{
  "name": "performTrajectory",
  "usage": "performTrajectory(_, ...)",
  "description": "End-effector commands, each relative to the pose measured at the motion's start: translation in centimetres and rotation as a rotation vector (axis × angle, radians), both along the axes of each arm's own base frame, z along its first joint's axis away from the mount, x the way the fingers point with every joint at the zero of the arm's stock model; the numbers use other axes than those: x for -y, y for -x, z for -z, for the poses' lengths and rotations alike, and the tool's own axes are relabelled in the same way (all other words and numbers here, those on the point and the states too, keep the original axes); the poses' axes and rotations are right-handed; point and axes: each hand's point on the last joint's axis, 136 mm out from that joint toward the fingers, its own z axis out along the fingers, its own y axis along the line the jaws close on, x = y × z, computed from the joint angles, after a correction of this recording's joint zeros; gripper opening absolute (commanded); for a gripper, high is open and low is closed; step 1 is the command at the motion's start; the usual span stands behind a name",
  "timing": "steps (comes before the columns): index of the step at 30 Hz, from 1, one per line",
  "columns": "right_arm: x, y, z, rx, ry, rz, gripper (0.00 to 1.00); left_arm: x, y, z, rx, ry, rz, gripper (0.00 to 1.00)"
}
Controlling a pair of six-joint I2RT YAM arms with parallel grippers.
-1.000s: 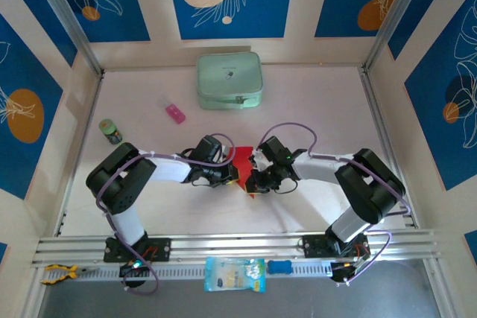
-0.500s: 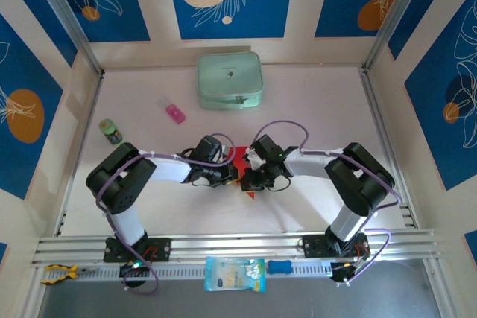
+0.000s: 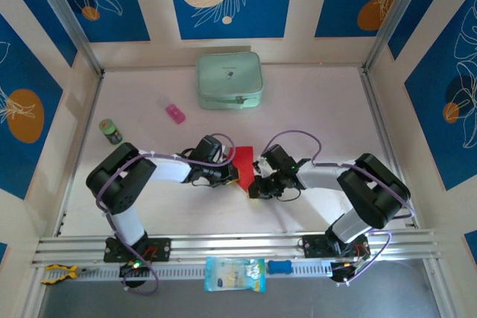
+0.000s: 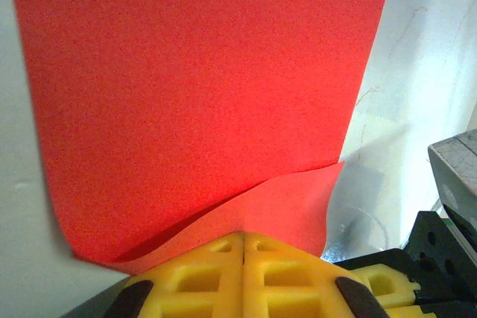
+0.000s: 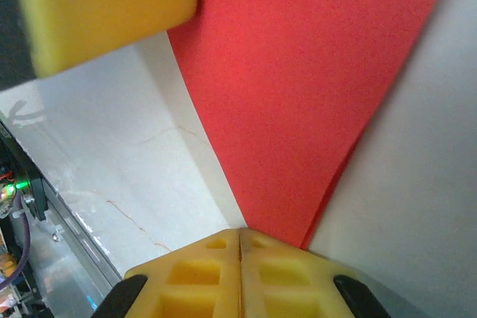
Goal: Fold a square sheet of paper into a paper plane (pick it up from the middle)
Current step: Third fold the triangle at the center of the table.
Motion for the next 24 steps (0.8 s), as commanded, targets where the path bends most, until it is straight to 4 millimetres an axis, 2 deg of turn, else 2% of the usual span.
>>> performTrajectory(1, 1.5, 2.0, 1.0, -0.084, 0.037, 0.027, 0.08, -1.8, 1.4, 2.6, -0.057, -0.109, 0.002, 0.03)
performTrajectory(5, 1.8, 2.3, 0.8, -0.097, -0.011, 0.045, 0.08, -1.7, 1.4, 2.6, -0.057, -0.107, 0.003, 0.03)
performTrajectory(8, 1.8, 2.1, -0.3, -0.079, -0.037, 0.05, 0.08, -1.7, 1.4, 2.5, -0.054, -0.106, 0.003, 0.03)
performTrajectory(12, 1.4, 0.5, -2.6, -0.021, -0.096, 0.057, 0.09, -1.7, 1.4, 2.5, -0.053, -0.105, 0.002, 0.03)
performTrajectory(15, 1.0, -1.0, -3.6, 0.002, -0.112, 0.055, 0.08, -1.6, 1.3, 2.5, -0.051, -0.102, 0.003, 0.03)
performTrajectory(20, -0.5, -3.2, -3.8, 0.015, -0.114, 0.045, 0.08, -1.6, 1.3, 2.4, -0.051, -0.099, 0.002, 0.04)
performTrajectory(24, -1.6, -3.4, -2.8, -0.013, -0.099, 0.022, 0.08, -1.5, 1.1, 2.3, -0.047, -0.093, 0.002, 0.04)
